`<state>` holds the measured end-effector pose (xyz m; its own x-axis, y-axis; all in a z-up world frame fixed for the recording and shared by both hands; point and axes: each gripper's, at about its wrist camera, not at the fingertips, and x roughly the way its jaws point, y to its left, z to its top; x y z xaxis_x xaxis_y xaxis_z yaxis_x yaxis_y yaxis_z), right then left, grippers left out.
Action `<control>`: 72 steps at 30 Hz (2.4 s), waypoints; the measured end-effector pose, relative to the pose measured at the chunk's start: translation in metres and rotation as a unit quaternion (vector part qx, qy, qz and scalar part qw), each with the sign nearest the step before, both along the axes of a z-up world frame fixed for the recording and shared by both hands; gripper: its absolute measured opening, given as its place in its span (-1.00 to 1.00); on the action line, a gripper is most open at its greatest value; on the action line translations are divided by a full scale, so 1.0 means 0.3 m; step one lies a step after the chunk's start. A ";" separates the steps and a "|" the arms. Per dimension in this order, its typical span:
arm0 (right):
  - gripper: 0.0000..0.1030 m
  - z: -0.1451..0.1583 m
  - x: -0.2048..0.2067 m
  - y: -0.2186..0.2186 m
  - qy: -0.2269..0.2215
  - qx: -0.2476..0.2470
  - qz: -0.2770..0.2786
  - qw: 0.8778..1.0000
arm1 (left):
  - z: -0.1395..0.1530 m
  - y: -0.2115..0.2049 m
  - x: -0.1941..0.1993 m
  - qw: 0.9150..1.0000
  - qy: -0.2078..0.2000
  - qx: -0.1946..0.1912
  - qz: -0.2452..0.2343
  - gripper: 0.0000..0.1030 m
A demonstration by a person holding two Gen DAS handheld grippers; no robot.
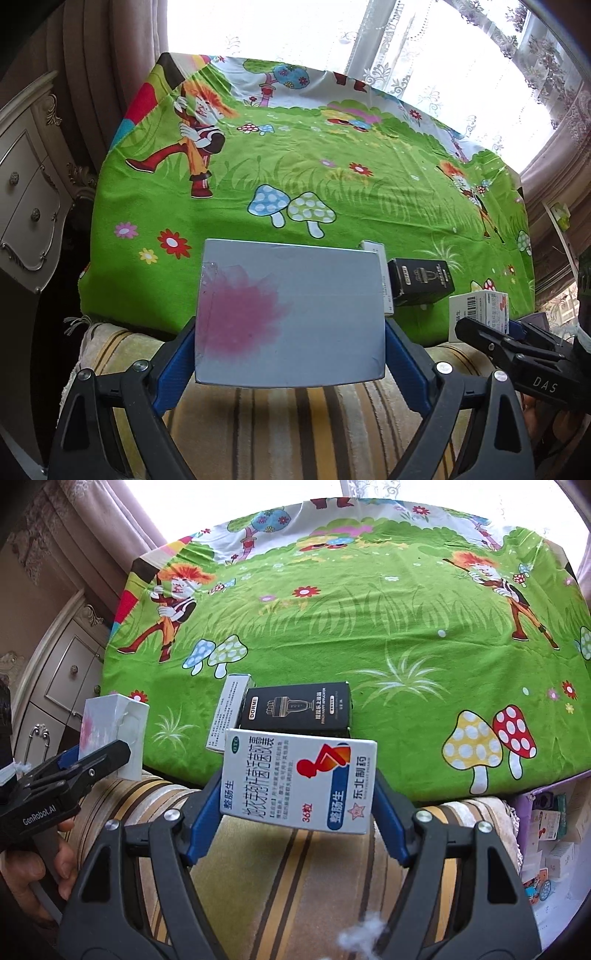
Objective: Organize rigid objects
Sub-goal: 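Carry both boxes into the purple box and open both tools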
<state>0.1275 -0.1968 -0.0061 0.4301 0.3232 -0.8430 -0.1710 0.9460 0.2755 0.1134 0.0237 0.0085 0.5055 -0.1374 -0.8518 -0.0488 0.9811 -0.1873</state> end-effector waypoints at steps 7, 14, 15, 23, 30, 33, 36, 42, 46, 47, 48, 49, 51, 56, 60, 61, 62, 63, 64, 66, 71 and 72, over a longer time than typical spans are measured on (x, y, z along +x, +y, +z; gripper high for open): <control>0.48 0.060 -0.064 -0.125 -0.031 0.026 -0.029 0.999 | 0.031 -0.160 -0.020 0.999 -0.005 0.007 -0.043 0.81; 0.48 0.077 -0.133 -0.303 -0.048 0.028 -0.070 0.996 | 0.057 -0.347 -0.015 0.995 -0.010 0.012 -0.095 0.81; 0.48 0.076 -0.146 -0.334 -0.049 0.027 -0.079 0.995 | 0.063 -0.375 -0.013 0.995 -0.011 0.012 -0.103 0.81; 0.48 0.067 -0.252 -0.617 -0.054 0.013 -0.165 0.985 | 0.110 -0.635 -0.003 0.984 -0.023 0.004 -0.178 0.81; 0.48 0.014 -0.341 -0.858 -0.035 -0.007 -0.242 0.970 | 0.122 -0.883 -0.012 0.969 -0.027 -0.003 -0.247 0.81; 0.48 -0.005 -0.384 -0.957 -0.029 -0.015 -0.273 0.961 | 0.116 -0.983 -0.018 0.961 -0.023 -0.005 -0.275 0.81; 0.48 -0.021 -0.417 -1.038 -0.022 -0.026 -0.297 0.954 | 0.105 -1.076 -0.025 0.954 -0.018 -0.006 -0.298 0.81; 0.51 -0.072 -0.466 -1.151 0.001 -0.021 -0.331 0.944 | 0.093 -1.223 -0.039 0.943 -0.009 -0.007 -0.334 0.81; 0.53 -0.106 -0.500 -1.192 0.014 -0.017 -0.341 0.940 | 0.087 -1.301 -0.055 0.936 -0.006 -0.008 -0.352 0.81; 0.56 -0.110 -0.512 -1.203 0.015 -0.017 -0.344 0.939 | 0.084 -1.319 -0.056 0.934 -0.005 -0.009 -0.356 0.81; 0.58 -0.113 -0.525 -1.212 0.015 -0.016 -0.348 0.937 | 0.080 -1.338 -0.057 0.933 -0.003 -0.011 -0.360 0.81; 0.60 -0.112 -0.536 -1.224 0.014 -0.016 -0.353 0.935 | 0.077 -1.359 -0.058 0.931 0.000 -0.012 -0.364 0.81; 0.61 -0.105 -0.570 -1.256 0.010 -0.016 -0.369 0.929 | 0.071 -1.396 -0.061 0.928 0.004 -0.017 -0.371 0.81; 0.67 -0.062 -0.654 -1.336 -0.009 -0.015 -0.406 0.914 | 0.064 -1.494 -0.082 0.917 0.013 -0.027 -0.397 0.81; 0.68 -0.017 -0.706 -1.383 -0.024 -0.030 -0.429 0.902 | 0.069 -1.582 -0.108 0.906 0.016 -0.035 -0.421 0.81; 0.69 -0.008 -0.719 -1.393 -0.027 -0.033 -0.434 0.900 | 0.071 -1.605 -0.117 0.903 0.016 -0.037 -0.428 0.81; 0.69 0.001 -0.732 -1.403 -0.030 -0.034 -0.439 0.897 | 0.074 -1.627 -0.129 0.900 0.014 -0.037 -0.434 0.81; 0.69 0.008 -0.743 -1.414 -0.032 -0.034 -0.444 0.895 | 0.075 -1.649 -0.138 0.897 0.013 -0.037 -0.440 0.81; 0.70 0.013 -0.753 -1.424 -0.033 -0.034 -0.448 0.893 | 0.078 -1.671 -0.145 0.895 0.012 -0.038 -0.444 0.81; 0.70 0.019 -0.770 -1.439 -0.035 -0.037 -0.454 0.889 | 0.083 -1.713 -0.159 0.889 0.010 -0.042 -0.455 0.83; 0.71 0.012 -0.794 -1.467 -0.034 -0.035 -0.464 0.885 | 0.098 -1.791 -0.195 0.876 0.002 -0.052 -0.480 0.96; 0.71 0.010 -0.796 -1.469 -0.034 -0.035 -0.464 0.884 | 0.100 -1.798 -0.197 0.874 0.001 -0.054 -0.482 1.00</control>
